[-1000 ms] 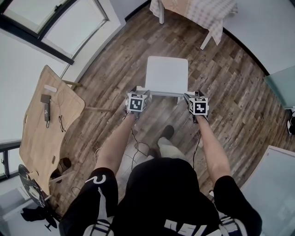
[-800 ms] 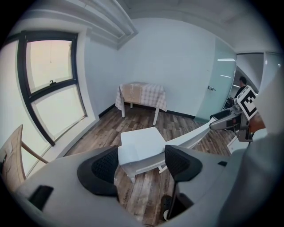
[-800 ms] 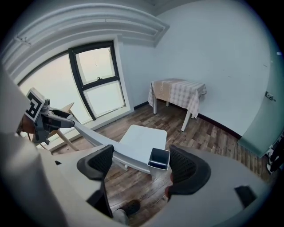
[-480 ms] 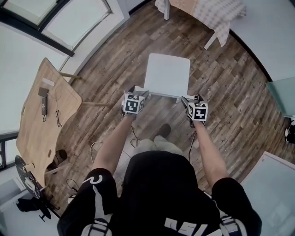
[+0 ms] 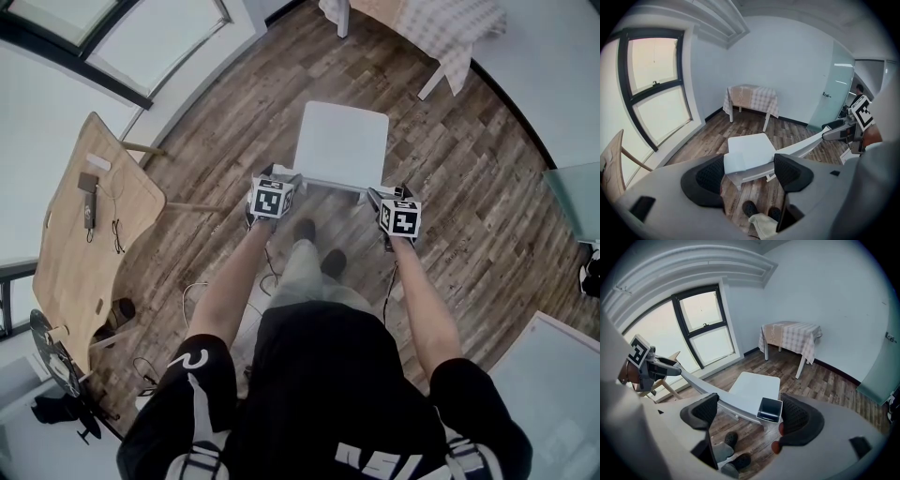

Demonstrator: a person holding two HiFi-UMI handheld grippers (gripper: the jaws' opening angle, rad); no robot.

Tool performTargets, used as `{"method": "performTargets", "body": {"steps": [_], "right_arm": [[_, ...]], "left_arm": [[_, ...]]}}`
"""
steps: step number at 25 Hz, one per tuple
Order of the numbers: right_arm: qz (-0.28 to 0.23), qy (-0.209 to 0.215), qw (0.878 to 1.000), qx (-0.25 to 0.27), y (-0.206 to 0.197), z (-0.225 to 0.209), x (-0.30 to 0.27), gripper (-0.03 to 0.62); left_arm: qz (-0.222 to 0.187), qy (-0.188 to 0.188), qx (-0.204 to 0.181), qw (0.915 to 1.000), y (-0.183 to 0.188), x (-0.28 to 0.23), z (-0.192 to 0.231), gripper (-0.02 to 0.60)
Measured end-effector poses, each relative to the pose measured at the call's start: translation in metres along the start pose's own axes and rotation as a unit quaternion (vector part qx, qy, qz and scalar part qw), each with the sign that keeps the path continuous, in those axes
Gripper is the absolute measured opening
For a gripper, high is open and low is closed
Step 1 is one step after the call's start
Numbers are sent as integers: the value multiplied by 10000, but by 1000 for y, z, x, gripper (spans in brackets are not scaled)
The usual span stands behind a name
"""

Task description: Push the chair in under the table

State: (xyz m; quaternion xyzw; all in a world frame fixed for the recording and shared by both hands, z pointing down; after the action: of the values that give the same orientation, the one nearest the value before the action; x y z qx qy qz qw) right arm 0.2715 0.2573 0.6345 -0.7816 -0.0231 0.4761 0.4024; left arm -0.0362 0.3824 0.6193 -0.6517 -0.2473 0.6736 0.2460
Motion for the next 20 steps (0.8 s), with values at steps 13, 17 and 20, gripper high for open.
{"method": "performTargets", "body": {"steps": [13,17,20], "right_arm": [[23,-73,9999,-113,59,-26,-45,433],[43,-118,9998,-179,81,-31,-63,433],[91,-149,9996,-224,96,-38,-75,433]], "left_arm": [[75,-1,-85,9999,64,-51,28,333],[126,-25,-147,9998,89,-70,43,333],[147,-67,-181,9997,104,-86,50,333]]}}
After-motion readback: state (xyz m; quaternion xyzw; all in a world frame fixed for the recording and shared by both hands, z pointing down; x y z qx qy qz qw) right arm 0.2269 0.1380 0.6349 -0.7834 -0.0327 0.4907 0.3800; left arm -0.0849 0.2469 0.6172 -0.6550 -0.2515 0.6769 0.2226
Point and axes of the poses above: the fingertips, and each gripper's own axes: x backward along the fingers, z to its left, y out of its top, the point moved 10 cm from there along x, backward along the fingers, and after that the axes turned 6 degrees about -x, right-handed, at the moved point
